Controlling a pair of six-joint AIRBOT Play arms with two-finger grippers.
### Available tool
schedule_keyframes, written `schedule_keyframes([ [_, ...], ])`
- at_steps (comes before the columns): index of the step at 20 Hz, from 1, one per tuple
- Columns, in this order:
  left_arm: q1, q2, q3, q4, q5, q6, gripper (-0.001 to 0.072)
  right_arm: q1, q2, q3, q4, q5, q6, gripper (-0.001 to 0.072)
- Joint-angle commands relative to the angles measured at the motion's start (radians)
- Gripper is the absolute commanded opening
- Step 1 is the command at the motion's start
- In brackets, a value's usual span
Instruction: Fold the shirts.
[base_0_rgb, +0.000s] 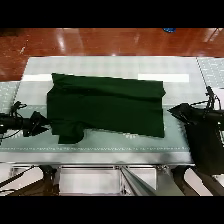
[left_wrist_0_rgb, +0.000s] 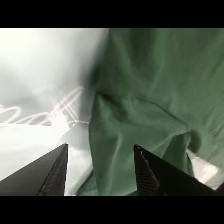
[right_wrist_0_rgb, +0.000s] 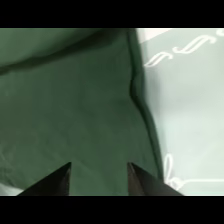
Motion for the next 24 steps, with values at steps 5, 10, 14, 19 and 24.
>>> schedule_keyframes([
  [5,-0.219,-0.055,-0.018,-0.007,0.137,-0.037,0.0504,-0.001,0.005,-0.006,0.010,0.008,-0.003,0.0407],
  [10,-0.223,-0.047,-0.014,-0.022,0.103,-0.021,0.0020,-0.101,0.005,-0.010,-0.200,0.141,0.089,0.0406],
  [14,-0.223,-0.018,-0.014,-0.027,0.084,-0.011,0.0020,-0.059,0.005,-0.093,-0.275,0.237,0.138,0.0406],
  [19,-0.224,-0.010,-0.014,-0.048,0.077,-0.003,0.0020,0.004,-0.031,-0.136,-0.262,0.179,0.155,0.0406],
  [24,-0.224,-0.010,-0.014,-0.049,0.067,0.000,0.0020,0.103,-0.180,-0.134,-0.157,0.005,0.149,0.0406],
])
